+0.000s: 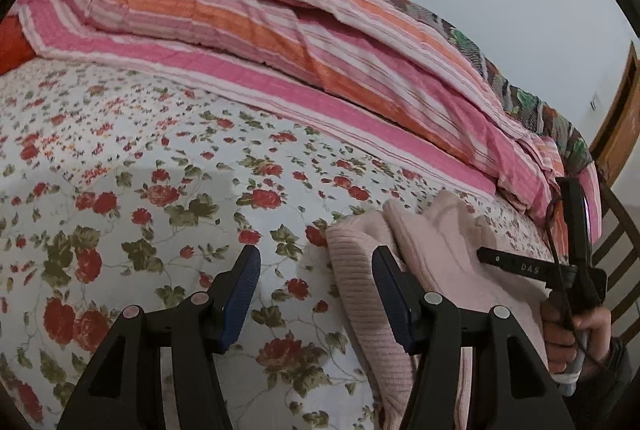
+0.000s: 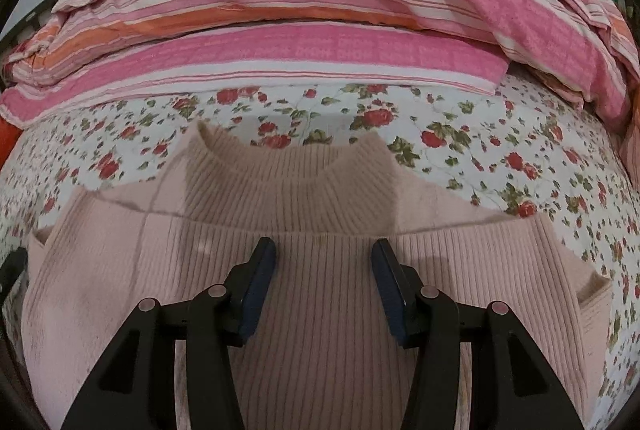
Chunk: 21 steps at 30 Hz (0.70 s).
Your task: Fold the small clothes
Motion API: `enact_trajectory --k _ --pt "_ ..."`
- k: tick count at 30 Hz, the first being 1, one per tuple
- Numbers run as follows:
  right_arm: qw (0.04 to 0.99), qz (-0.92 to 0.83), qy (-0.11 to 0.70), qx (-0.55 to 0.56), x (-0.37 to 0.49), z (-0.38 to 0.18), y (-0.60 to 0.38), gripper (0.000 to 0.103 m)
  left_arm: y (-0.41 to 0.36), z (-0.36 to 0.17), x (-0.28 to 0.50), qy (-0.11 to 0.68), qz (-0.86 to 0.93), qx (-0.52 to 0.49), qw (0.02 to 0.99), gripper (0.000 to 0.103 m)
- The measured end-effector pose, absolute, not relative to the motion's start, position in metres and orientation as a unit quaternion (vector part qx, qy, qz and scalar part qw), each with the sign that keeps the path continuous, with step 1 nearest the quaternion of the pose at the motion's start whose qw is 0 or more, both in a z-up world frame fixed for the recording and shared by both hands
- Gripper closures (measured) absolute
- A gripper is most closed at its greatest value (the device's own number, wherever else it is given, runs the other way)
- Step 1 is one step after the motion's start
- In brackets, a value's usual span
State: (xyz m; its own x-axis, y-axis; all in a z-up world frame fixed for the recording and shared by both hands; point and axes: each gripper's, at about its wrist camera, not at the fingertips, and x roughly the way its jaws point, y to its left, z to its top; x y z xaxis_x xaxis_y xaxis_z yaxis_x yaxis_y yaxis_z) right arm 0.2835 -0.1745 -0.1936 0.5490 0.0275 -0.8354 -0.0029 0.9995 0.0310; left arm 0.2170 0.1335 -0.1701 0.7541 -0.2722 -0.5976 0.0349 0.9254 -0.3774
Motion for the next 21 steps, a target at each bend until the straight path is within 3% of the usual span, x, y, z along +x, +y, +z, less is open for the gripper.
enact_trajectory --k 6,9,21 --pt "0.886 0.008 0.464 0.008 0.266 -0.182 -0.174 0.055 0.135 -0.169 0.211 0.341 -0.089 -0.169 0.920 0.047" --pt "0.884 0.006 0.467 0.002 0.246 -0.178 -0.172 0.061 0.134 -0.170 0.211 0.346 -0.095 -0.166 0.919 0.047" --pt "0.890 0.036 0.454 -0.031 0.163 -0.165 -0.154 0.061 0.134 -0.161 0.195 0.338 -0.112 -0.172 0.919 0.047"
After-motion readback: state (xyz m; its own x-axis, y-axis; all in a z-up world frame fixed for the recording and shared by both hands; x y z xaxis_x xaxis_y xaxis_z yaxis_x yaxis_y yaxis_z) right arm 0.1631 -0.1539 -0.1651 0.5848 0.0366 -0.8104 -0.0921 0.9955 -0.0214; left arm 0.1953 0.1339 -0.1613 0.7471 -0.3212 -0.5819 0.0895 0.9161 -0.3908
